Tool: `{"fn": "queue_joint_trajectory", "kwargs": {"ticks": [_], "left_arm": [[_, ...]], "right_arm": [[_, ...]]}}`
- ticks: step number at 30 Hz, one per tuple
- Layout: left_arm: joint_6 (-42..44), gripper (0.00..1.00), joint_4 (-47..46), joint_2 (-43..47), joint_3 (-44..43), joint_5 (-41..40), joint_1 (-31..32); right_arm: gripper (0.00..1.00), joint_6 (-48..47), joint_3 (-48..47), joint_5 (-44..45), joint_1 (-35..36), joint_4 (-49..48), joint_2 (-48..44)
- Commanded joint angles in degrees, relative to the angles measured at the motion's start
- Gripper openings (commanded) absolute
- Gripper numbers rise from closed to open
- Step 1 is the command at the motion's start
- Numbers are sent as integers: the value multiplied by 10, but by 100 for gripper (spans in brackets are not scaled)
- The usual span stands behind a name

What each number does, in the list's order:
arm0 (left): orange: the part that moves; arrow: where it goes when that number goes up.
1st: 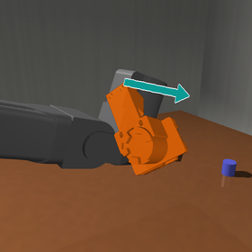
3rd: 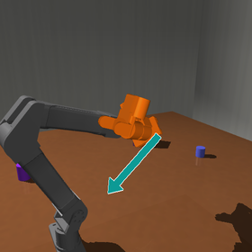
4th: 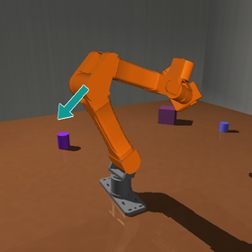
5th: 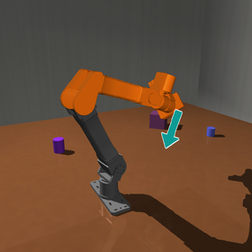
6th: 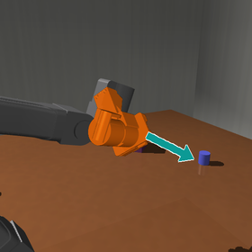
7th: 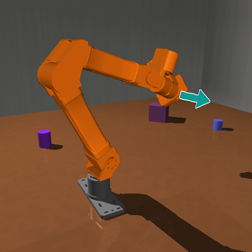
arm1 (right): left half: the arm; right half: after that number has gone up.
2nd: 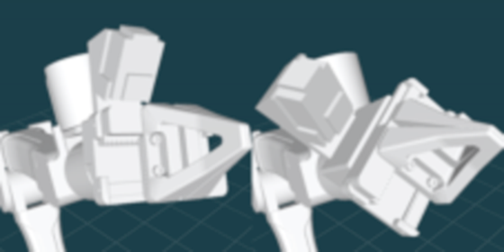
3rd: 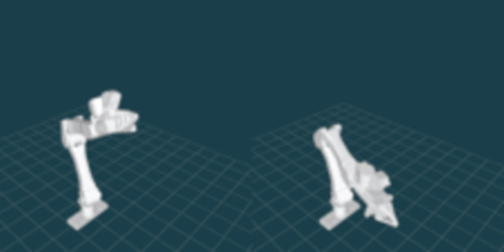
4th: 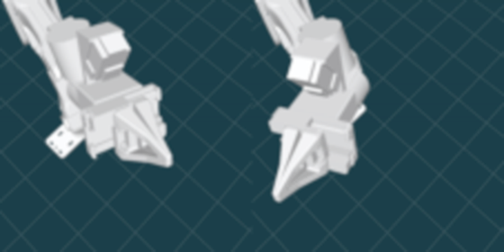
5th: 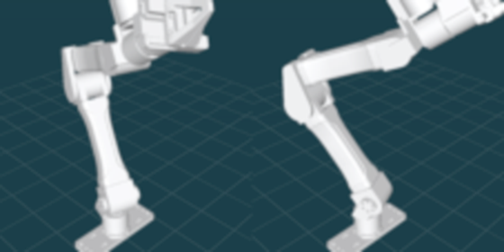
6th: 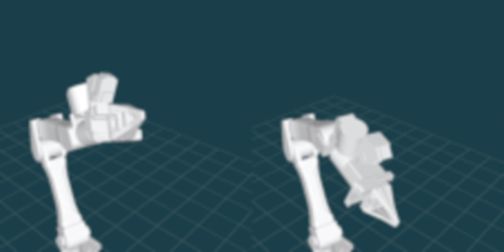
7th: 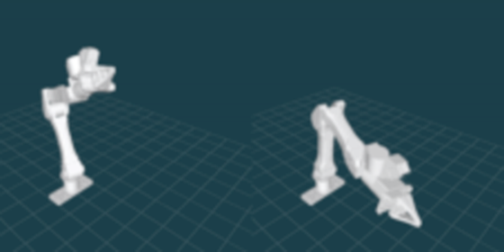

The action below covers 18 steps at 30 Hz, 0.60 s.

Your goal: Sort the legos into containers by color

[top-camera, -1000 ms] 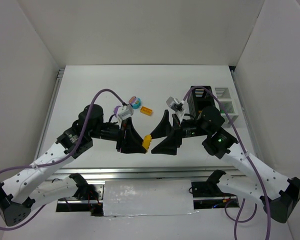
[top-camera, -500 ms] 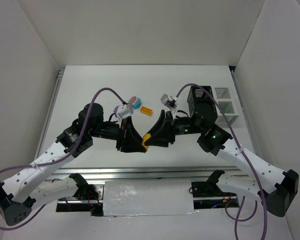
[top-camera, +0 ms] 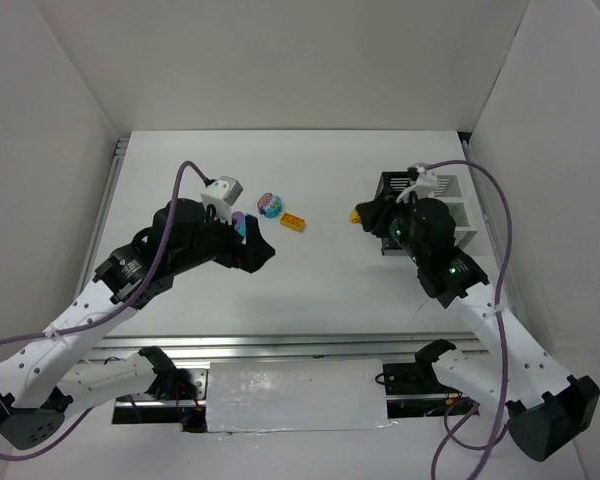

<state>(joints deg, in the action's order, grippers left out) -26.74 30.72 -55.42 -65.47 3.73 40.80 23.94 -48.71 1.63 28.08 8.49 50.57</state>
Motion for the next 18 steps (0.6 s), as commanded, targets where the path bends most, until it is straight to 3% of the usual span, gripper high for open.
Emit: {"fn": "queue_joint_trajectory", "kwargs": {"ticks": [1, 5, 8, 13, 18], "left_arm": [[-30, 100, 93, 3, -3, -242, -6], [-29, 100, 74, 16, 30, -256, -8], [-24, 100, 80, 6, 40, -253, -10], [-10, 99, 83, -3, 47, -253, -10], [-2, 100, 76, 0, 49, -239, -11]], "right_arm": [[0, -3, 2, 260, -81, 62, 25], [0, 10, -31, 283, -171, 73, 105], [0, 20, -45, 247, -215, 52, 161], [0, 19, -68, 257, -225, 52, 199], [11, 13, -56, 235, -225, 31, 194]]}}
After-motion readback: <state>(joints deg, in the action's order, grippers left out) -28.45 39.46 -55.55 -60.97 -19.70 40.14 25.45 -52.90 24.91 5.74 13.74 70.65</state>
